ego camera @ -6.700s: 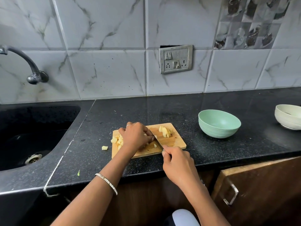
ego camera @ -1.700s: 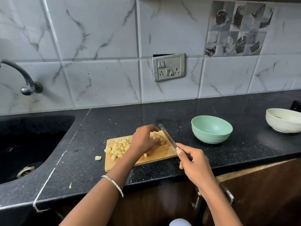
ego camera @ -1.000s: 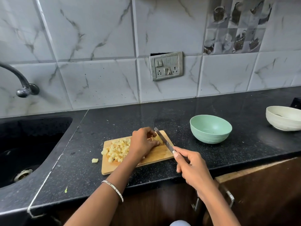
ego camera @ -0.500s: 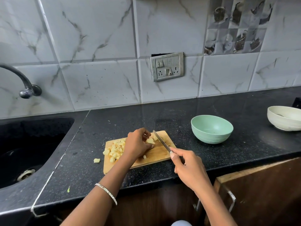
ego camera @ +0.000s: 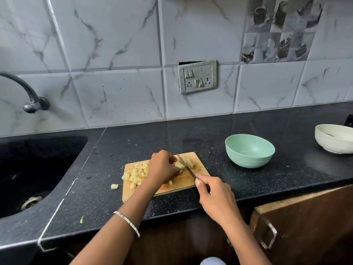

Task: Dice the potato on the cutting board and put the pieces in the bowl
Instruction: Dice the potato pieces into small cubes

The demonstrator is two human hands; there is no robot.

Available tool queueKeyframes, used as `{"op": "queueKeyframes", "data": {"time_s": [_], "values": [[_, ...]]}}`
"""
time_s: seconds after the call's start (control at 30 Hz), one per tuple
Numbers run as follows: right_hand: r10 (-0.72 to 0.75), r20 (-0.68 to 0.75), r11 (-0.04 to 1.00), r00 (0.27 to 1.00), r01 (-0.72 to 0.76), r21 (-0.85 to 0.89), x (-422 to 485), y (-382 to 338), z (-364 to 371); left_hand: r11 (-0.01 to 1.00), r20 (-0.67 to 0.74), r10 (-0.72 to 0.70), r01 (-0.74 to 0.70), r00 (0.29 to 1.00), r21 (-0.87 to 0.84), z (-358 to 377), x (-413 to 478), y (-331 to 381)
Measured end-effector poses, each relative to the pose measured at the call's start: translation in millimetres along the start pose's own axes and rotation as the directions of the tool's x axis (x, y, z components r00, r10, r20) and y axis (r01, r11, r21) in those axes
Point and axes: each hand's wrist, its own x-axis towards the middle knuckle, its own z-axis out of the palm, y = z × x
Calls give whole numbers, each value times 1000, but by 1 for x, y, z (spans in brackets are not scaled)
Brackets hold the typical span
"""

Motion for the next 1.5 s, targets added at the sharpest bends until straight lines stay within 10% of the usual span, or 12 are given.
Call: {"op": "queueKeyframes", "data": {"time_s": [1.5], "values": [[-14,47,1000,999,14,-11,12,1,-11,993,-33,-41,37,999,-114,4,-5,0]]}}
